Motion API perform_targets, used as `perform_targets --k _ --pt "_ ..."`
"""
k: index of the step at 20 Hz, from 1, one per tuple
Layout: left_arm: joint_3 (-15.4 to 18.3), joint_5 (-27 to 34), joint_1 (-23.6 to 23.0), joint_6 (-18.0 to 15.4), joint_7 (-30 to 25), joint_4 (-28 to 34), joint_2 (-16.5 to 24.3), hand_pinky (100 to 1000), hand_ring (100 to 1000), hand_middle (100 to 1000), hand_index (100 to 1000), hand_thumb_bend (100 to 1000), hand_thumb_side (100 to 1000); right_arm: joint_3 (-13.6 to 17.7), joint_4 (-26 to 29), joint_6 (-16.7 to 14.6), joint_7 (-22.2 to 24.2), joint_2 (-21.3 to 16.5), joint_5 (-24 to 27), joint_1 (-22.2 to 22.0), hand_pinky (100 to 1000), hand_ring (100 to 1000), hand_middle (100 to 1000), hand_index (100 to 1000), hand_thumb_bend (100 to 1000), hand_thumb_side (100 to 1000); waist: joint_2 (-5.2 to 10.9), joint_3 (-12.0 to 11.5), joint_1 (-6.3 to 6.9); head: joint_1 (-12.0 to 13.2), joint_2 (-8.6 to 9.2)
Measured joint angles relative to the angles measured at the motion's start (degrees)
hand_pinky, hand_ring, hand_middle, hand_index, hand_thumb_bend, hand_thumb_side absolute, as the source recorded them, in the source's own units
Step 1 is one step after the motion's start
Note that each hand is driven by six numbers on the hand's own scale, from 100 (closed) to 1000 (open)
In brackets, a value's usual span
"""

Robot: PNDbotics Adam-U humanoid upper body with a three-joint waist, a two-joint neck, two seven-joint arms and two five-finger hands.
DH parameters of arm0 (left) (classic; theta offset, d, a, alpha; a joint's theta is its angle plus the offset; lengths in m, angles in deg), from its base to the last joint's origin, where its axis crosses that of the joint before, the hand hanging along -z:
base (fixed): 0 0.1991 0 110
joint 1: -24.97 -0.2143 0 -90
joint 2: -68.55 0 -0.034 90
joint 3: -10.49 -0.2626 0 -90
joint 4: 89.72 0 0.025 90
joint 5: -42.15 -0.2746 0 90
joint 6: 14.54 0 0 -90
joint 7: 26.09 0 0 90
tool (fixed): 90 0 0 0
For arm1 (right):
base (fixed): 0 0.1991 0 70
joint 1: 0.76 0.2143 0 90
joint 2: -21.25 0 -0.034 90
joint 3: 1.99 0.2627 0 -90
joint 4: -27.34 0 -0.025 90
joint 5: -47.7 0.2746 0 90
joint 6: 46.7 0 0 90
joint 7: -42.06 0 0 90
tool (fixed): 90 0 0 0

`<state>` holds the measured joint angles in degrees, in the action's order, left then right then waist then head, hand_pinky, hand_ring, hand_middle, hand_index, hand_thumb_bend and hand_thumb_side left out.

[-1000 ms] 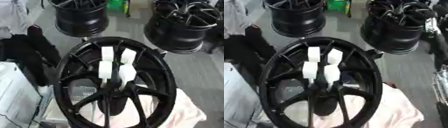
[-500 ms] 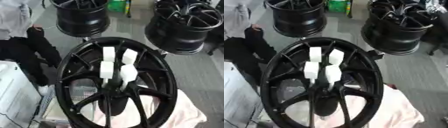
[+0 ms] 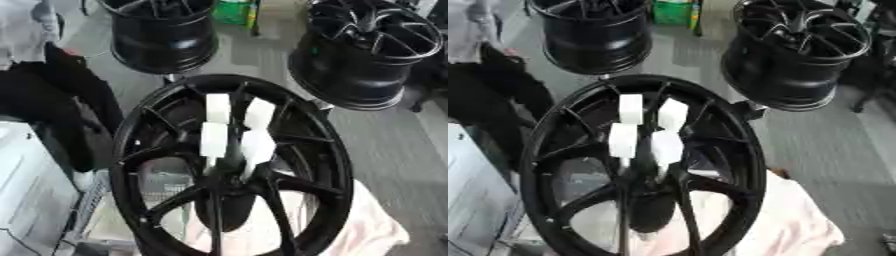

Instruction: Pull the pin out of the wheel hub.

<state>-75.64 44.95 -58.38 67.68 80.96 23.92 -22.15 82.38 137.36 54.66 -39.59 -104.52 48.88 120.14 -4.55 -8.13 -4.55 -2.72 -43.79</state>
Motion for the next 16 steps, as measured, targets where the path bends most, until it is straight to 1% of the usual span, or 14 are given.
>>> perform_targets --k 2,4,6,7,8,10,11,12,14,15,16 --pt "-0.17 0.13 0.0 0.03 -0.14 0.0 0.34 759 900 729 808 100 701 -2.46 -0.73 -1.0 6.35 -2.21 -2.05 2.53 864 814 784 847 100 413 0.06 -0.12 -0.15 -0.19 0.0" --pt "-0.25 0.23 0.0 0.12 -0.25 0.0 0.35 759 901 729 808 100 700 -4.7 -1.78 -2.58 12.55 -3.35 -4.03 5.6 866 821 784 843 100 423 0.2 -0.16 -0.33 -0.39 0.0" --pt "-0.48 0.27 0.0 0.21 -0.39 0.0 0.36 759 901 730 808 100 700 -6.79 -3.49 -4.24 18.1 -3.6 -6.29 9.04 867 828 789 846 100 463 0.31 -0.17 -0.48 -0.53 0.0" --pt "-0.5 0.3 0.0 0.2 -0.45 0.0 0.37 759 901 730 808 100 700 -7.85 -4.7 -4.98 20.58 -3.59 -7.51 10.87 867 828 789 846 100 463 0.33 -0.2 -0.52 -0.55 0.0" --pt "-0.51 0.34 0.0 0.2 -0.53 0.0 0.38 760 901 730 807 100 700 -8.9 -6.08 -5.68 22.82 -3.47 -8.79 12.56 867 835 793 849 100 506 0.33 -0.21 -0.53 -0.57 0.0" --pt "-0.55 0.45 0.0 0.18 -0.68 0.0 0.43 759 902 730 807 100 700 -11.32 -9.41 -6.93 27.01 -2.49 -11.42 16.22 869 842 796 851 100 536 0.39 -0.22 -0.54 -0.73 0.0" --pt "-0.57 0.49 0.0 0.17 -0.72 0.0 0.56 759 902 730 807 100 700 -12.58 -11.32 -7.54 28.91 -1.64 -12.75 18.09 869 842 796 851 100 536 0.43 -0.22 -0.56 -0.82 0.0" --pt "-0.61 0.52 0.0 0.18 -0.75 0.0 0.7 759 902 730 807 100 701 -13.76 -13.29 -8.17 30.6 -0.72 -13.99 19.71 868 843 795 850 100 562 0.46 -0.22 -0.62 -0.91 0.0" --pt "-0.73 0.67 0.0 0.25 -0.84 0.0 0.8 760 903 730 807 100 701 -15.92 -17.47 -9.41 33.44 1.34 -16.36 22.56 869 845 798 852 100 592 0.48 -0.2 -0.7 -1.09 0.0" --pt "-0.81 0.71 0.0 0.27 -0.86 0.0 0.8 760 903 730 807 100 701 -16.84 -19.56 -10.02 34.55 2.45 -17.34 23.82 869 845 798 852 100 592 0.48 -0.19 -0.71 -1.1 0.0" --pt "-0.82 0.73 0.0 0.27 -0.87 0.0 0.8 760 903 731 807 100 700 -17.68 -21.6 -10.62 35.53 3.53 -18.26 24.9 870 850 802 856 100 628 0.48 -0.19 -0.71 -1.11 0.0"
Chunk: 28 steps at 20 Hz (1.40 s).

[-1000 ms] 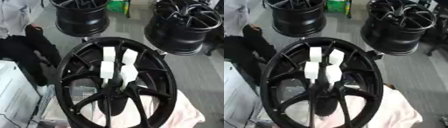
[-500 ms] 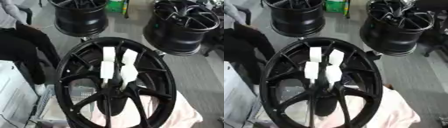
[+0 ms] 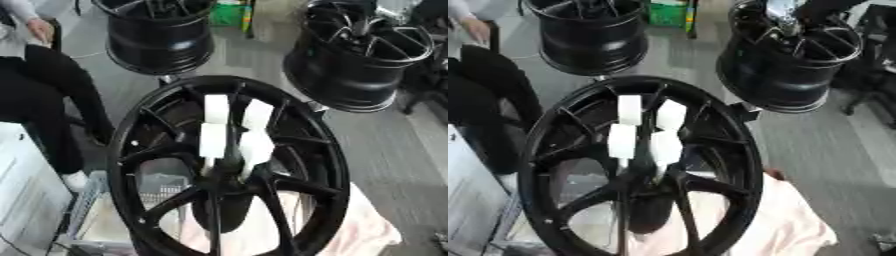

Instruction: Pull the pin out of the wheel hub.

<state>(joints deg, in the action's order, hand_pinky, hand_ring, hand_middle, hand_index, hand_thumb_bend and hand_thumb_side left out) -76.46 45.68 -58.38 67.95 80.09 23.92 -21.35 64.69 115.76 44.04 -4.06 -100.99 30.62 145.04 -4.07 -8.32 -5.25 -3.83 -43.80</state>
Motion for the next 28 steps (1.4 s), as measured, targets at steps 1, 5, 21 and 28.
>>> perform_targets --k 1,5,21,28 --pt "-0.01 0.01 0.0 0.0 -0.01 0.0 0.0 760 903 731 807 100 700 -0.77 -2.0 -0.59 0.99 1.05 -0.86 0.94 870 851 803 857 100 642 0.01 0.0 0.0 -0.04 0.0" --pt "-0.02 0.05 0.0 0.08 -0.09 0.0 0.0 760 904 731 807 100 701 -3.12 -9.26 -2.86 4.21 5.08 -3.35 3.78 870 853 806 860 100 672 0.11 0.0 -0.11 -0.33 0.0" --pt "-0.03 0.19 -0.02 0.18 -0.18 0.0 0.51 760 907 732 806 100 700 -11.85 -22.86 -9.05 8.1 14.39 -1.76 6.98 879 871 837 892 100 840 0.4 0.2 -1.16 -0.51 -0.02" --pt "-0.03 0.22 -0.02 0.2 -0.2 0.0 0.52 760 907 732 806 100 700 -14.95 -22.6 -8.4 8.14 15.24 2.58 6.98 875 869 835 904 100 844 0.49 0.15 -1.4 -0.7 -0.02"
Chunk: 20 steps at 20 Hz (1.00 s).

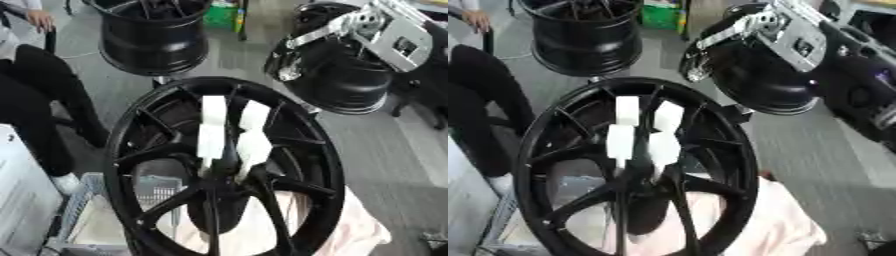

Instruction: Pull the pin out of the wheel hub.

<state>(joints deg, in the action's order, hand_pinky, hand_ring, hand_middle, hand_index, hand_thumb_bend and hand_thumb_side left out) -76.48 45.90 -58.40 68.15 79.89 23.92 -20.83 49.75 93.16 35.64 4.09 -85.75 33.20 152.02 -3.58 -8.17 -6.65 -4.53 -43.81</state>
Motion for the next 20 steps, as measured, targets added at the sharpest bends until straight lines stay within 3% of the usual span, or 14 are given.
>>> perform_targets --k 11,20 --pt "0.0 0.03 -0.04 0.05 -0.04 0.0 0.01 759 909 732 806 100 702 -0.66 4.59 8.33 0.01 -0.13 2.03 0.0 866 868 832 906 100 808 -0.02 0.24 -0.05 0.24 0.0" --pt "-0.02 0.03 -0.15 0.21 -0.2 0.0 0.01 759 911 733 805 100 705 -2.93 13.59 20.69 -4.94 -2.59 3.9 -1.65 863 860 830 911 100 797 -0.4 0.3 -0.05 1.33 0.0"
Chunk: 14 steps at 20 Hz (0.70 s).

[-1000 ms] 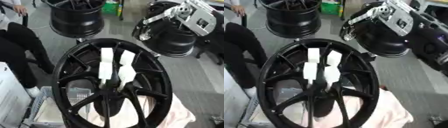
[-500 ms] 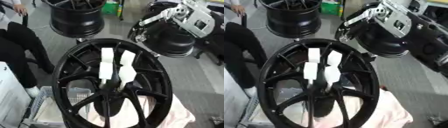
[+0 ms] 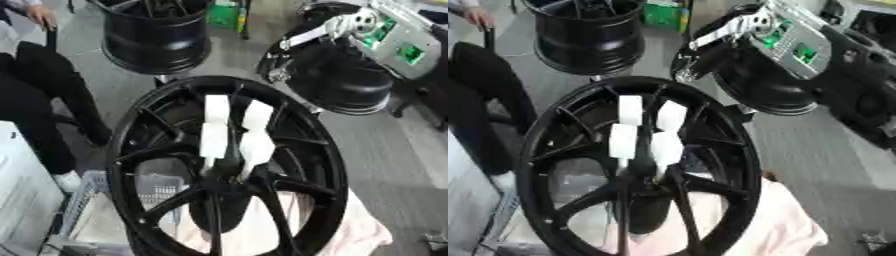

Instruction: Pull the pin out of the wheel hub.

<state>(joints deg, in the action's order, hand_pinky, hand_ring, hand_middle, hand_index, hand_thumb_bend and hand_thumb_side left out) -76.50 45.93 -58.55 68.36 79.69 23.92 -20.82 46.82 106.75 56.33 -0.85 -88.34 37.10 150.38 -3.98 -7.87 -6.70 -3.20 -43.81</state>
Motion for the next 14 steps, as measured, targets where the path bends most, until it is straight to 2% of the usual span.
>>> perform_targets --k 4,9,11,14 --pt "-0.03 0.02 -0.08 0.1 -0.1 0.0 0.0 759 912 733 805 100 706 -0.99 4.03 4.66 -2.54 -0.87 1.83 -0.43 862 858 830 911 100 796 -0.25 -0.02 -0.08 0.27 0.0" --pt "-0.22 0.04 -0.15 0.21 -0.21 0.0 0.0 760 913 734 805 100 707 -1.56 7.72 8.26 -4.4 -1.96 4.05 -1.36 861 861 834 917 100 788 -0.31 -0.23 -0.13 0.72 0.0" --pt "-0.31 0.08 -0.16 0.22 -0.24 0.0 0.0 760 913 734 805 100 707 -1.7 9.06 9.38 -4.93 -2.24 4.35 -1.68 860 865 831 922 100 749 -0.31 -0.26 -0.17 0.77 0.0" --pt "-0.32 0.2 -0.16 0.29 -0.31 0.0 0.0 760 913 734 805 100 707 -2.21 10.86 10.68 -5.06 -2.69 4.28 -2.1 859 868 828 920 153 594 -0.32 -0.27 -0.18 0.77 0.0"
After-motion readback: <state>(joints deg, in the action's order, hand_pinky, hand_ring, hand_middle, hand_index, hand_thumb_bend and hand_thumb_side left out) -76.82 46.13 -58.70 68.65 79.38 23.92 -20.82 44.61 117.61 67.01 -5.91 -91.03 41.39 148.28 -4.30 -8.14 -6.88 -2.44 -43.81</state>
